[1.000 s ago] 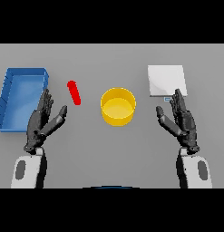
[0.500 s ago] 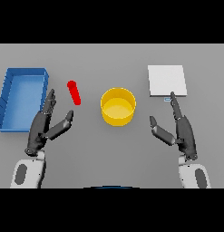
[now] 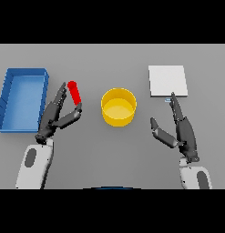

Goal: Pick up the red beaker and tilt it to pour out 1 green nut into yellow bowl. Pick up the yellow bowl and place it on the metallic measuring scale.

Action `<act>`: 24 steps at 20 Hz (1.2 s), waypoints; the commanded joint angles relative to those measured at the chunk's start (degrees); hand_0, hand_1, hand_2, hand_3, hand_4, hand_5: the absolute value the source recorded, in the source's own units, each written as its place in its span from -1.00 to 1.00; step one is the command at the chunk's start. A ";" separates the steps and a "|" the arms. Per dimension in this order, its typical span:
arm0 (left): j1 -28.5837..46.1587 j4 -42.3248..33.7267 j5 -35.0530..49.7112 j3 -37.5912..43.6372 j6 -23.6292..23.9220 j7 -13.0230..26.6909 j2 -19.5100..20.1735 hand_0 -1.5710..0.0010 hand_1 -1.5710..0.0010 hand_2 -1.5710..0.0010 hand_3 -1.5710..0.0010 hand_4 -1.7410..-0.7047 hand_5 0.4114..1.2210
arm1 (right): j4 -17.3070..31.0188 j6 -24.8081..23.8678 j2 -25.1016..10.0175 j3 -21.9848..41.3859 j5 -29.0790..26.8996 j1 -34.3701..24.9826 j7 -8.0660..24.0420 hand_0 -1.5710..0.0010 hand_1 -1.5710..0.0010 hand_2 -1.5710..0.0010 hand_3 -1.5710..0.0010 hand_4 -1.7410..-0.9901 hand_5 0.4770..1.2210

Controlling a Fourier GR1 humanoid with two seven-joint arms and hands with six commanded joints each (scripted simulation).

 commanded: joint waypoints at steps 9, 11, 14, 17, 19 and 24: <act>-10.94 17.60 0.82 5.13 0.59 -4.50 0.38 1.00 1.00 1.00 1.00 -0.21 -0.25 | -0.13 0.04 -0.45 -0.73 -0.56 0.06 0.99 1.00 1.00 1.00 1.00 0.07 -0.43; -13.10 19.86 0.35 5.23 1.25 -5.11 -0.23 1.00 1.00 1.00 1.00 -0.19 -0.26 | 0.13 0.01 -0.05 -0.85 -1.00 -0.32 1.03 1.00 1.00 1.00 1.00 0.07 -0.43; -16.77 23.62 0.18 6.16 1.40 -5.71 0.16 1.00 1.00 1.00 1.00 -0.18 -0.27 | -0.07 -0.04 -0.26 -0.96 -0.93 -0.93 1.56 1.00 1.00 1.00 1.00 0.09 -0.44; -18.82 26.28 -0.15 6.32 1.39 -6.01 0.01 1.00 1.00 1.00 1.00 -0.17 -0.27 | 0.11 0.02 -0.10 -1.09 -1.27 -0.73 1.58 1.00 1.00 1.00 1.00 0.11 -0.45; -20.76 29.25 -0.11 6.96 1.15 -6.54 0.15 1.00 1.00 1.00 1.00 -0.19 -0.26 | 0.12 -0.05 -0.31 -1.11 -1.02 -0.77 1.49 1.00 1.00 1.00 1.00 0.14 -0.45; -22.49 32.40 0.91 8.48 2.29 -11.17 -1.33 0.90 0.89 0.84 0.90 -0.37 -0.11 | -0.45 0.14 -0.74 -1.49 -1.43 -0.79 1.53 1.00 1.00 1.00 1.00 0.20 -0.44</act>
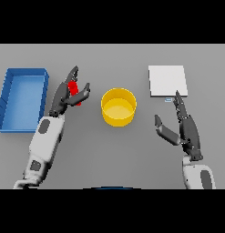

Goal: Pick up the red beaker and tilt it to pour out 1 green nut into yellow bowl. Pick up the yellow bowl and place it on the metallic measuring scale.

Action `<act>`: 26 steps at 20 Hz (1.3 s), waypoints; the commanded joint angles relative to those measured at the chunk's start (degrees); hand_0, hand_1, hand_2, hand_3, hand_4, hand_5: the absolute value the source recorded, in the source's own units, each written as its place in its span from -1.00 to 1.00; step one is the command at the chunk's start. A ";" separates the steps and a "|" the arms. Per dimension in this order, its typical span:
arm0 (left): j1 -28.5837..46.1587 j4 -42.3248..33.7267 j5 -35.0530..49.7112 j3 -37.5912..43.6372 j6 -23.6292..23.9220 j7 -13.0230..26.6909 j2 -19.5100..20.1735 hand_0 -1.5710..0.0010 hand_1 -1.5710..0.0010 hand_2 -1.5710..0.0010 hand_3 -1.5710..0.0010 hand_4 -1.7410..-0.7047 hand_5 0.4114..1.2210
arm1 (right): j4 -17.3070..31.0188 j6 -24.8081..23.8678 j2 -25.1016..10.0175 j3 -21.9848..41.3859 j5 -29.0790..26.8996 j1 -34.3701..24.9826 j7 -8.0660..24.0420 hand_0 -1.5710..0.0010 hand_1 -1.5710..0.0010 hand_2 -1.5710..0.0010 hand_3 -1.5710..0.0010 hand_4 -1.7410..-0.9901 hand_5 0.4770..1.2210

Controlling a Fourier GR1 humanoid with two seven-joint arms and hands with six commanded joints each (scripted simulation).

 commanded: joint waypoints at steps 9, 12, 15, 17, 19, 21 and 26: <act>-2.30 4.12 -2.92 1.20 5.74 -3.36 -1.56 -0.70 -0.71 -0.71 -0.71 -0.55 0.78 | 1.39 0.13 0.60 0.69 0.58 -0.52 0.00 1.00 1.00 1.00 1.00 0.19 -0.45; -2.51 4.01 -0.95 1.51 5.54 -4.81 -1.41 -0.85 -0.85 -0.85 -0.85 -0.77 0.74 | 2.38 0.17 0.37 0.60 0.85 -1.92 -0.28 1.00 1.00 1.00 1.00 0.21 -0.46; -3.66 2.41 -0.37 0.51 6.86 -5.01 -1.13 -0.92 -0.92 -0.93 -0.92 -0.88 0.71 | 1.83 -0.14 0.02 0.76 1.60 -1.82 -0.88 1.00 1.00 1.00 1.00 0.27 -0.48; -2.87 -0.48 -0.46 -0.89 7.26 -5.14 -0.53 -0.95 -0.95 -0.95 -0.95 -0.92 0.70 | 2.01 -0.13 0.15 0.82 1.58 -1.32 -1.43 1.00 1.00 1.00 1.00 0.29 -0.48; -3.10 -3.80 -1.48 -2.84 8.10 -2.86 0.53 -0.97 -0.97 -0.97 -0.97 -0.95 0.69 | 2.36 -0.56 0.68 1.56 2.61 -1.31 -2.00 1.00 1.00 1.00 1.00 0.31 -0.48; -3.75 -6.49 -4.37 -6.51 7.66 0.68 2.45 -0.98 -0.98 -0.98 -0.98 -0.97 0.72 | 1.04 -0.51 0.03 1.07 2.27 -0.73 -1.87 1.00 1.00 1.00 1.00 0.31 -0.46; -4.73 -10.82 -11.10 -16.09 2.73 6.92 8.22 -0.99 -0.99 -0.99 -0.99 -0.98 0.74 | 0.71 -0.96 0.05 1.88 3.83 -0.22 -1.07 1.00 1.00 1.00 1.00 0.33 -0.41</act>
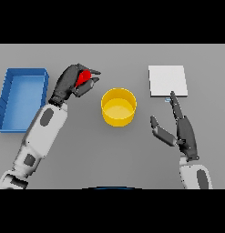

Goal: Pick up the red beaker and tilt it to pour out 1 green nut into yellow bowl. Pick up the yellow bowl and place it on the metallic measuring scale.

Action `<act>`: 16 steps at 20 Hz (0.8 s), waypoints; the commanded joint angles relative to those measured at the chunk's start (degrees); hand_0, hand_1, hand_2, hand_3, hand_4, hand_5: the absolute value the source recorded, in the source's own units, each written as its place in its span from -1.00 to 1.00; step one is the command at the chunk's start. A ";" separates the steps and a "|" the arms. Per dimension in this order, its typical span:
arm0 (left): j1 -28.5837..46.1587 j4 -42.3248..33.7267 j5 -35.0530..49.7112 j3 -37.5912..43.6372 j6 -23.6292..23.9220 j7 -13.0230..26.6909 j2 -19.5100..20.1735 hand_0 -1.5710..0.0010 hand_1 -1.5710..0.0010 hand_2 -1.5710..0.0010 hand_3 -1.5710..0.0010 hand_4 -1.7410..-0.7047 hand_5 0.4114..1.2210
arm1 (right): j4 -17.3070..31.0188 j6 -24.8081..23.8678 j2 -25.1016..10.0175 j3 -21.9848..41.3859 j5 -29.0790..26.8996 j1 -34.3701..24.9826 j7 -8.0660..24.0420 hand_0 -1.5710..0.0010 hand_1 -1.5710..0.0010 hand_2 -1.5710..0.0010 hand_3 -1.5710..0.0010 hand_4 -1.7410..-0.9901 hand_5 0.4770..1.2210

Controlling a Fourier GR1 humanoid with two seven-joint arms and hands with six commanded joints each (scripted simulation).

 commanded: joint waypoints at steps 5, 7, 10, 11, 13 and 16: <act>-0.98 -1.92 -3.82 -5.43 -1.90 2.96 4.03 -0.99 -0.99 -0.99 -0.99 -0.99 0.73 | -1.38 -0.15 0.12 0.49 0.55 0.68 1.45 1.00 1.00 1.00 1.00 0.31 -0.36; -3.65 -0.52 -8.95 -9.68 -2.40 3.26 6.77 -1.00 -1.00 -1.00 -1.00 -0.99 0.76 | -1.91 0.24 0.00 0.71 0.38 1.09 0.76 1.00 1.00 1.00 1.00 0.28 -0.35; -7.86 1.91 -16.58 -16.79 -3.68 3.36 8.82 -1.00 -1.00 -1.00 -1.00 -1.00 0.83 | -1.26 0.29 0.14 0.25 -0.17 0.24 1.35 1.00 1.00 1.00 1.00 0.26 -0.35; -9.59 2.83 -18.53 -18.62 -4.11 3.82 8.96 -1.00 -1.00 -1.00 -1.00 -1.00 0.86 | -1.40 0.51 0.07 0.34 -0.24 0.32 1.44 1.00 1.00 1.00 1.00 0.26 -0.34; -12.96 5.04 -21.20 -21.86 -6.32 3.11 9.33 -1.00 -1.00 -1.00 -1.00 -1.00 0.91 | -1.21 0.63 0.36 0.51 -0.36 0.47 1.21 1.00 1.00 1.00 1.00 0.26 -0.35; -17.84 8.67 -25.95 -27.59 -9.45 1.89 9.43 -1.00 -1.00 -1.00 -1.00 -0.82 0.96 | -0.32 0.09 0.46 -0.04 -0.46 0.10 0.50 1.00 1.00 1.00 1.00 0.28 -0.39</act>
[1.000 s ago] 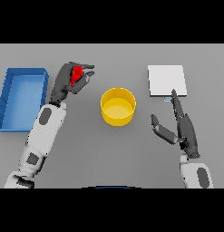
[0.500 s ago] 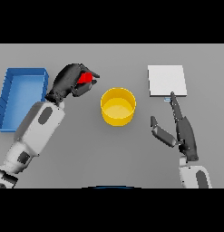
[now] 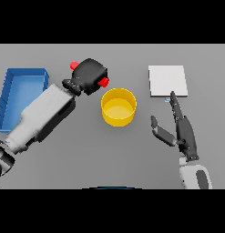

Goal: Pick up the red beaker and tilt it to pour out 1 green nut into yellow bowl. Pick up the yellow bowl and place it on the metallic measuring scale.

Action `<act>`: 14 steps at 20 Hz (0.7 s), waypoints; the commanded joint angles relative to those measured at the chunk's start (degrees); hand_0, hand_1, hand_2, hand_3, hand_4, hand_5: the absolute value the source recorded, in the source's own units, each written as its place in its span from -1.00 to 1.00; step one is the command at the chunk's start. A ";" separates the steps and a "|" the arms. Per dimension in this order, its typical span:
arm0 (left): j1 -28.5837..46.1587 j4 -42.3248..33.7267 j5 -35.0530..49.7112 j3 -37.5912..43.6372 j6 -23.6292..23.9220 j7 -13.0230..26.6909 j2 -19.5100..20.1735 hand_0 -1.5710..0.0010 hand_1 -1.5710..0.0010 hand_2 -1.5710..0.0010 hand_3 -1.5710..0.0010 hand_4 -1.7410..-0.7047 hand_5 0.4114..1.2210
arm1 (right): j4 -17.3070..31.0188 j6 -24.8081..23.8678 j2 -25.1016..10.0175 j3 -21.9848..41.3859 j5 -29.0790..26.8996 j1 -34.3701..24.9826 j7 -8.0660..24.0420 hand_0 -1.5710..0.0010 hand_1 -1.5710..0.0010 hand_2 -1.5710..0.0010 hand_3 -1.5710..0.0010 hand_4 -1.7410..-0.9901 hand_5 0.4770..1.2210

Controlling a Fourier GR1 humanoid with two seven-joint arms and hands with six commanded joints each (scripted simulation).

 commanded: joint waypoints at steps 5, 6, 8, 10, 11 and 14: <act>-6.78 3.74 -4.58 -7.89 -6.84 -1.60 -0.56 -1.00 -1.00 -1.00 -1.00 -0.89 0.99 | -0.69 -0.66 0.85 0.10 -0.03 0.25 0.03 1.00 1.00 1.00 1.00 0.37 -0.50; -7.43 3.75 -5.15 -9.37 -7.72 -2.13 -0.53 -1.00 -1.00 -1.00 -1.00 -0.91 0.99 | -0.47 -0.74 0.83 -0.02 -0.02 0.37 0.73 1.00 1.00 1.00 1.00 0.39 -0.52; -9.97 5.67 -6.59 -11.95 -9.35 -2.09 -1.35 -1.00 -1.00 -1.00 -1.00 -0.94 0.99 | -0.13 -0.98 0.88 -0.32 -0.20 0.28 -0.12 1.00 1.00 1.00 1.00 0.45 -0.53; -12.09 7.35 -8.60 -15.09 -10.76 -2.57 -1.70 -1.00 -1.00 -1.00 -1.00 -0.96 1.00 | 0.01 -1.65 0.44 -0.48 0.74 0.22 -0.35 1.00 1.00 1.00 1.00 0.45 -0.54; -12.49 7.67 -9.34 -16.49 -11.19 -2.63 -1.96 -1.00 -1.00 -1.00 -1.00 -0.97 1.00 | 0.70 -1.64 0.90 -0.11 0.87 0.12 -1.00 1.00 1.00 1.00 1.00 0.46 -0.54; -15.32 8.94 -12.08 -20.77 -11.69 -3.74 -2.20 -1.00 -1.00 -1.00 -1.00 -0.98 1.00 | 0.74 -2.18 1.01 0.14 1.77 0.23 -0.60 1.00 1.00 1.00 1.00 0.49 -0.55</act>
